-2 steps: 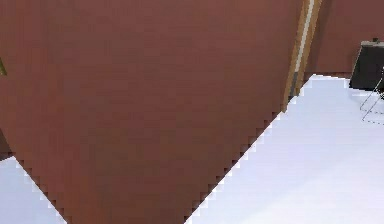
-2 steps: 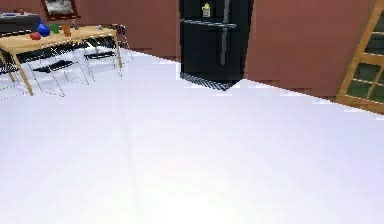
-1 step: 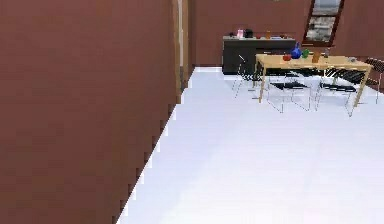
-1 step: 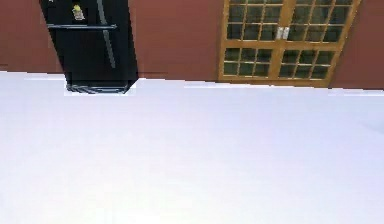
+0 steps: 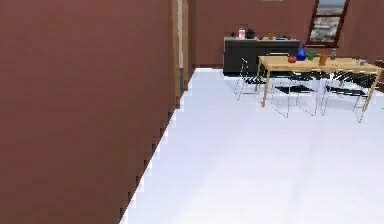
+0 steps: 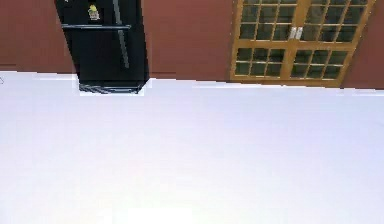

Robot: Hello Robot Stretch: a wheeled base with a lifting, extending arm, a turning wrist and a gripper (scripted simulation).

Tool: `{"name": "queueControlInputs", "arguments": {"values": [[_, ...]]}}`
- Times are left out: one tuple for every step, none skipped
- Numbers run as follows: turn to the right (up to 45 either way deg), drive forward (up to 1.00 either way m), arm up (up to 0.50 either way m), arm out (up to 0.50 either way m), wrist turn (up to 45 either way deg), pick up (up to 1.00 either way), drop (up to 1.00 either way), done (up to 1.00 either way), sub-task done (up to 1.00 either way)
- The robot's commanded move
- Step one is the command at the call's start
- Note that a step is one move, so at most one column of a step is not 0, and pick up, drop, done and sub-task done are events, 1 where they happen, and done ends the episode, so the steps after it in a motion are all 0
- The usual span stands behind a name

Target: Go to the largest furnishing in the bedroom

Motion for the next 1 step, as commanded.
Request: {"name": "queueControlInputs", "arguments": {"values": [[6.0,0.00,0.00,0.00,0.0,0.00,0.00,0.00,0.00]]}}
